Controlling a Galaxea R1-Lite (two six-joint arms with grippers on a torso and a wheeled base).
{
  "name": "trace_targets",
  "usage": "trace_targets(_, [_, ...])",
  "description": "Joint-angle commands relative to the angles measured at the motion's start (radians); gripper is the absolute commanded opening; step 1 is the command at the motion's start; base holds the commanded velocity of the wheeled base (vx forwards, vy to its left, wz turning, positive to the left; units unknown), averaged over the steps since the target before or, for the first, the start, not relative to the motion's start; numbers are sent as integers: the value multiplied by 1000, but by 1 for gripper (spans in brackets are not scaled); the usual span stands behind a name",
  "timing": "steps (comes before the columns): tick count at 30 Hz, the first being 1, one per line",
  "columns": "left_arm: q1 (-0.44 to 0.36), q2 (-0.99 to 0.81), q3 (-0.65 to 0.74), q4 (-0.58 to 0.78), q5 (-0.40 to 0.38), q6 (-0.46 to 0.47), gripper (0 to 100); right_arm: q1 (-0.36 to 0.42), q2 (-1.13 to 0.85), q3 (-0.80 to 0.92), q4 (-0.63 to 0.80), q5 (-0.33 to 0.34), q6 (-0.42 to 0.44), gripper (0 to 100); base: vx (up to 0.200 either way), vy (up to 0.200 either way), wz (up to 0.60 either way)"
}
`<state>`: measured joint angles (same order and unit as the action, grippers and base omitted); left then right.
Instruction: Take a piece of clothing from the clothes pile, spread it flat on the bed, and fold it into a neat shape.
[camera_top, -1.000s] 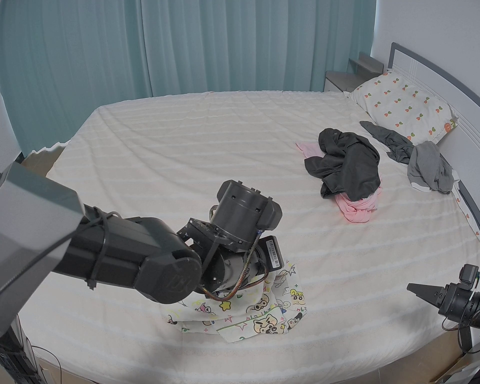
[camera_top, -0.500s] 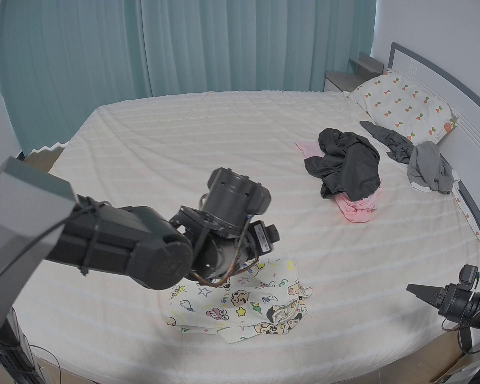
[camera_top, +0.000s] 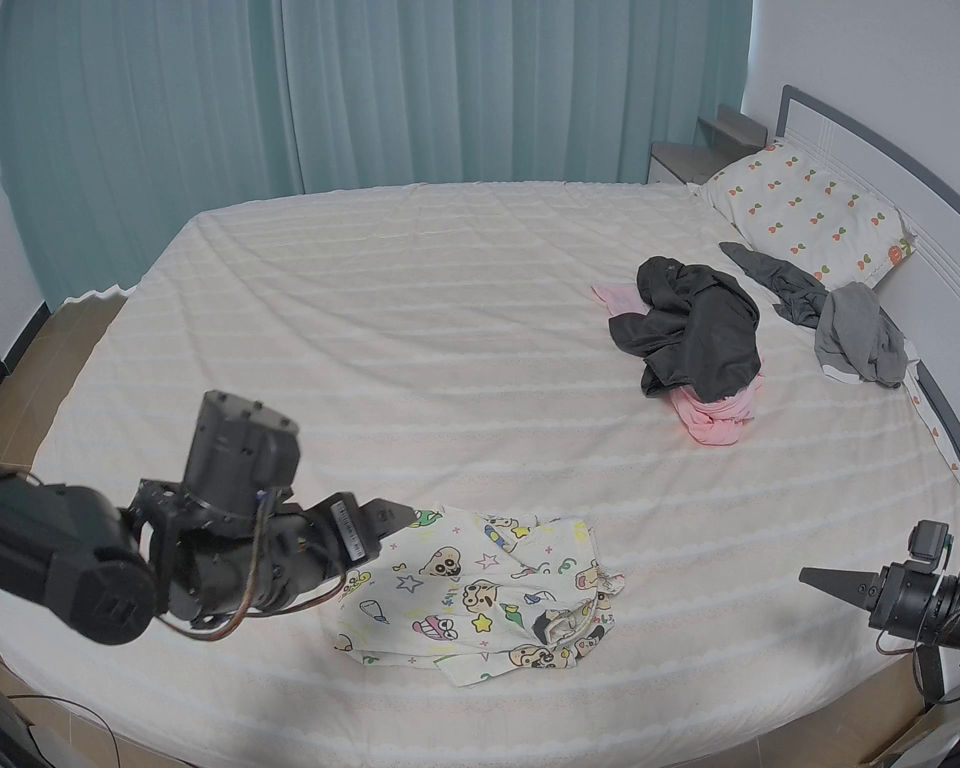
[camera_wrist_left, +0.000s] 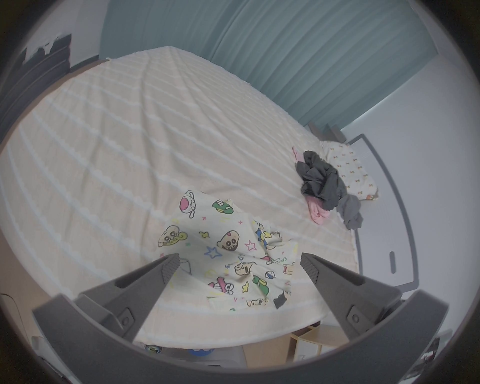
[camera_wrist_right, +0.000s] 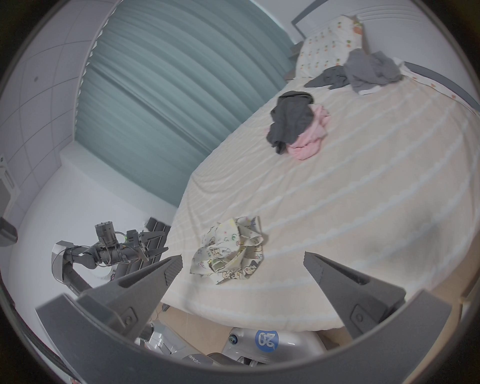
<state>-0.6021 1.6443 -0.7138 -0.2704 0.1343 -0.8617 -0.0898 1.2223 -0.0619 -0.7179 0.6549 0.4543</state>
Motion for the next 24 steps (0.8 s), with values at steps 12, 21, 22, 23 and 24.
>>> trace_targets(12, [249, -213, 465, -481, -249, -126, 100, 424, 755, -572, -11, -138, 40, 100, 0, 0, 0])
trace_targets(21, [252, -216, 550, -553, -418, -129, 100, 496, 987, -809, 20, -159, 29, 100, 0, 0, 0])
trace_targets(22, [252, -216, 554, -564, -420, -129, 100, 501, 996, -820, 20, -159, 27, 100, 0, 0, 0])
trace_targets(23, [251, -216, 562, -576, -421, -129, 100, 509, 1008, -832, 21, -159, 23, 100, 0, 0, 0])
trace_targets(24, [251, -216, 563, -581, -423, -129, 100, 513, 1017, -840, 23, -159, 14, 100, 0, 0, 0])
